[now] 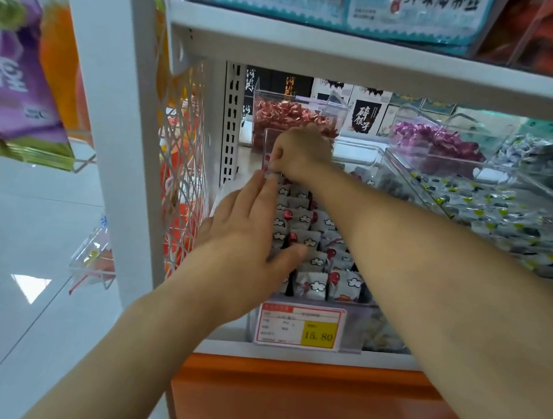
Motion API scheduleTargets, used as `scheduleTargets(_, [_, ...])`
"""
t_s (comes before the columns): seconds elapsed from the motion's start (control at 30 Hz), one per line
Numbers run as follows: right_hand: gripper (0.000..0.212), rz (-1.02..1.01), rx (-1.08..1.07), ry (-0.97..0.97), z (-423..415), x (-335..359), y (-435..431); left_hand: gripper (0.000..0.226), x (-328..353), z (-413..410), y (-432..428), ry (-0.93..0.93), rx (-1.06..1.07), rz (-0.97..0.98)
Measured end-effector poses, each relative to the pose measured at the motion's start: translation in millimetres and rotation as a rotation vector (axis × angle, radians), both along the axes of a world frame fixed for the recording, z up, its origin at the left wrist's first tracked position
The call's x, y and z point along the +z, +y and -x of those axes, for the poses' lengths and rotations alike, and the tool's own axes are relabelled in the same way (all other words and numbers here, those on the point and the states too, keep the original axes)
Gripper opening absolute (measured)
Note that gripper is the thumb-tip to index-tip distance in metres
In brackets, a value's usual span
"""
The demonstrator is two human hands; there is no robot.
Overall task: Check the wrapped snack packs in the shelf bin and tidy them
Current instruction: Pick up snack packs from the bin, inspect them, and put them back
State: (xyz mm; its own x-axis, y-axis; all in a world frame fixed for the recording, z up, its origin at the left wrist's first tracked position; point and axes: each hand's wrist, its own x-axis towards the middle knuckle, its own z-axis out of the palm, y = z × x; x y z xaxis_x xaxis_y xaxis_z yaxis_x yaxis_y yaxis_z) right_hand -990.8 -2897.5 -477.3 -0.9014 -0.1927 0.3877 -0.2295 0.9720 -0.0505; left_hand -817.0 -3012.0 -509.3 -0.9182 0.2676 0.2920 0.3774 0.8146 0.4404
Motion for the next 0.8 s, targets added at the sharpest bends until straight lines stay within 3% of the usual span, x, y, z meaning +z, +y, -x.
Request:
scheduleTargets(0.1, [0.012,0.418,0.070,-0.032,-9,11,9,0.086,0,0,0,0.003,0.003,-0.009])
scheduleTargets(0.2, [0.011,0.817,0.116,0.056,-35,25,21,0.085,0,-1,1,0.001,0.008,-0.024])
scheduleTargets(0.33, [0.016,1.156,0.079,0.226,-88,34,46,0.077,2,-6,1,0.046,0.034,-0.065])
scheduleTargets(0.47, [0.005,1.425,0.081,0.097,-153,28,76,0.061,10,-22,8,0.352,0.118,-0.099])
scheduleTargets(0.53, [0.007,1.495,0.098,0.043,-185,21,87,0.055,13,-33,14,0.413,0.100,-0.150])
scheduleTargets(0.7, [0.012,1.685,0.141,-0.058,-234,-2,102,0.054,9,-57,31,0.168,-0.024,-0.366])
scheduleTargets(0.8, [0.015,1.777,0.162,-0.098,-246,-12,106,0.026,7,-61,36,0.015,-0.083,-0.512])
